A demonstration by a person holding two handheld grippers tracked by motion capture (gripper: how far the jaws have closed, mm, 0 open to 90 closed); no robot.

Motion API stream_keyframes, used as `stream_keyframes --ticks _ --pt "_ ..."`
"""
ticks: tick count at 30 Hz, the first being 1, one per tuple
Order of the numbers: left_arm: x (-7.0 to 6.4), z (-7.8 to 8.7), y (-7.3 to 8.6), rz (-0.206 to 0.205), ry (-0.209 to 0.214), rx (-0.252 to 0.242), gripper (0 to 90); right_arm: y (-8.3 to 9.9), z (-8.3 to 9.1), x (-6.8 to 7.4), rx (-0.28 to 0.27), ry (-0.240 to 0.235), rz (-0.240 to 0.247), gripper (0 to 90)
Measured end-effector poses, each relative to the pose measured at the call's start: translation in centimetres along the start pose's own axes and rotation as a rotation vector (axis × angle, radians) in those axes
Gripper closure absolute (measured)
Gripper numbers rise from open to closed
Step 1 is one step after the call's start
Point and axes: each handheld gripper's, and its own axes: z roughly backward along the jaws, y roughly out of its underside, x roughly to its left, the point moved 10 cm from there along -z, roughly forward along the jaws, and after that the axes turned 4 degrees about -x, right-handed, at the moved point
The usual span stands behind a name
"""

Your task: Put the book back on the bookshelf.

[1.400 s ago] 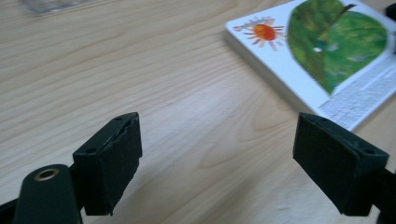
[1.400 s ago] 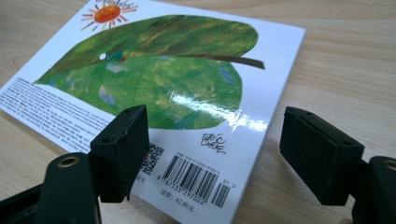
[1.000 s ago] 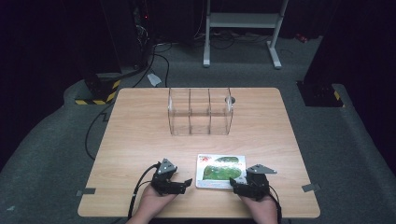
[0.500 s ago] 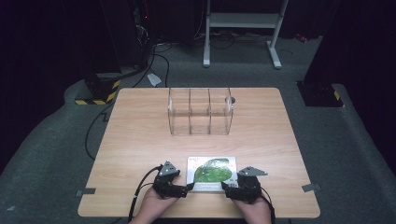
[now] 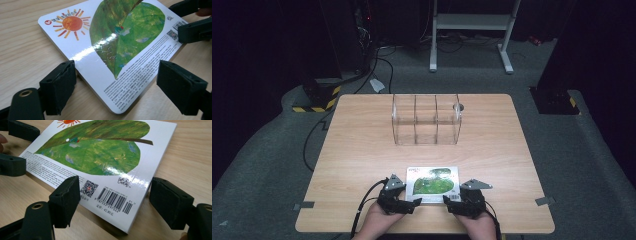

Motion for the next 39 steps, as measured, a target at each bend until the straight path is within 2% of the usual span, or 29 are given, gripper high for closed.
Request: stream_keyframes --ticks 2,6,13,14,17,21,23,25,28,31,39 --pt "0.8 0.3 0.0 0.013 -0.015 -0.005 16.1 -0.5 -0.7 0.4 -0.005 0.000 0.004 24.8" --pt "1.8 0.6 0.0 0.029 -0.033 -0.018 16.6 -1.4 -1.8 1.0 -0.027 0.003 0.048 24.7" --pt "2.3 0.7 -0.9 0.058 -0.062 -0.081 23.4 -1.5 -1.9 1.1 -0.037 0.009 0.056 24.9" --pt "2.3 0.7 -0.9 0.049 -0.068 -0.083 23.7 -1.5 -1.9 1.2 -0.037 0.006 0.053 24.8" --pt "2.4 0.8 -1.0 0.065 -0.068 -0.094 25.0 -1.3 -1.8 1.2 -0.039 -0.001 0.049 24.7" --pt "2.6 0.6 -0.9 0.064 -0.090 -0.092 27.0 -1.2 -1.7 1.3 -0.052 -0.003 0.055 24.6" --pt "2.8 0.4 -0.8 0.085 -0.108 -0.078 27.4 -1.2 -1.7 1.3 -0.054 -0.004 0.049 24.7" --pt "2.8 0.3 -0.9 0.085 -0.112 -0.082 27.4 -1.1 -1.7 1.3 -0.056 -0.005 0.047 24.7" --pt "2.9 0.5 -1.2 0.115 -0.107 -0.102 29.4 -1.1 -1.7 1.3 -0.059 -0.003 0.044 24.6" --pt "2.9 0.6 -1.4 0.125 -0.108 -0.123 30.1 -1.1 -1.7 1.3 -0.059 -0.003 0.042 24.6" --pt "2.9 1.0 -1.9 0.130 -0.103 -0.154 31.3 -1.1 -1.7 1.3 -0.062 0.000 0.044 24.6"
